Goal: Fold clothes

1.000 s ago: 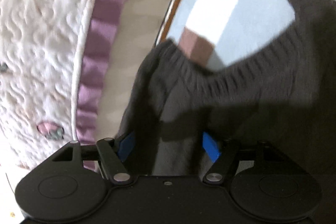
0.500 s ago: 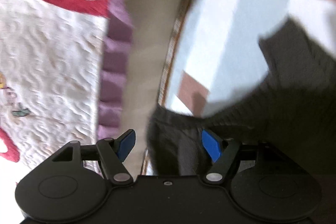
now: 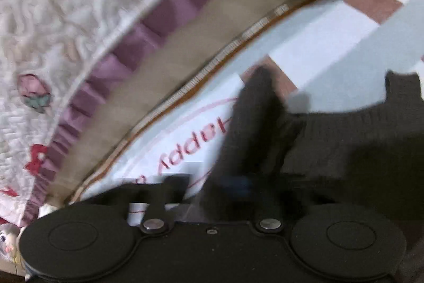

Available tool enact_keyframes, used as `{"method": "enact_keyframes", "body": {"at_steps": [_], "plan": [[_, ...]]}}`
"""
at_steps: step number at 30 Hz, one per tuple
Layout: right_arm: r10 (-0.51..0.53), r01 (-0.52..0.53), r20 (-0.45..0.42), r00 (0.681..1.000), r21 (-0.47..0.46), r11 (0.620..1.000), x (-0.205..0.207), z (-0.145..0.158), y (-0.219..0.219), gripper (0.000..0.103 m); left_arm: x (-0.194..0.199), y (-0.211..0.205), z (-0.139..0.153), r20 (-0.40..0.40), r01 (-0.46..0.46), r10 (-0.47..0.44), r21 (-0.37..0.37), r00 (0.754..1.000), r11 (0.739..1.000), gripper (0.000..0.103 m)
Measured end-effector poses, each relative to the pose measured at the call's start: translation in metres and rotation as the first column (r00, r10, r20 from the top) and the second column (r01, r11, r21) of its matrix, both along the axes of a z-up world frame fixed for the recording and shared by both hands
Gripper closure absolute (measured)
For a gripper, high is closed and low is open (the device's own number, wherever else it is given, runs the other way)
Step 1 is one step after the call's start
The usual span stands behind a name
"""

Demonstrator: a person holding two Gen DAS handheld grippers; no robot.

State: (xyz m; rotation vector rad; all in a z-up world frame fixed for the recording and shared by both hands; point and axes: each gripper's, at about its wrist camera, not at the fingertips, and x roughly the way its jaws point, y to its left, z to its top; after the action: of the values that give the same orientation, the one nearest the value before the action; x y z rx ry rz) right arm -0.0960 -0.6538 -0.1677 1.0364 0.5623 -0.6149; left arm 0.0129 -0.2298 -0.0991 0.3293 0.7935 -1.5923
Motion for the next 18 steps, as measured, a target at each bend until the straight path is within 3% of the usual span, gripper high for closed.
{"method": "enact_keyframes", "body": {"at_steps": [4,6,7,11,16,18], "plan": [[0.019,-0.014,0.041,0.999,-0.106,0.994,-0.043,0.019,0.014,0.091,0.021,0.005,0.007,-0.035,-0.061,0.061,-0.014,0.998,0.998,0.089],[0.058,-0.065,-0.089,0.994,-0.078,0.995,-0.056,0.008,0.012,0.089,0.027,0.004,0.003,-0.073,-0.064,0.064,0.008,0.995,0.998,0.089],[0.076,-0.096,-0.213,0.974,-0.081,0.992,-0.060,0.000,0.013,0.082,0.029,0.003,0.001,-0.091,-0.063,0.064,0.021,0.994,0.998,0.089],[0.105,-0.182,-0.375,0.921,-0.178,0.967,-0.067,-0.002,0.034,0.068,0.025,-0.006,-0.013,-0.103,-0.033,0.043,0.093,0.994,0.995,0.087],[0.047,-0.277,-0.492,0.869,-0.405,0.871,-0.039,0.028,0.065,0.064,0.018,-0.007,-0.021,-0.072,-0.018,0.028,0.136,0.997,0.990,0.085],[0.109,-0.330,-0.460,0.881,-0.433,0.839,-0.022,0.041,0.076,0.063,0.018,-0.007,-0.023,-0.077,-0.016,0.028,0.144,0.997,0.989,0.085]]}}
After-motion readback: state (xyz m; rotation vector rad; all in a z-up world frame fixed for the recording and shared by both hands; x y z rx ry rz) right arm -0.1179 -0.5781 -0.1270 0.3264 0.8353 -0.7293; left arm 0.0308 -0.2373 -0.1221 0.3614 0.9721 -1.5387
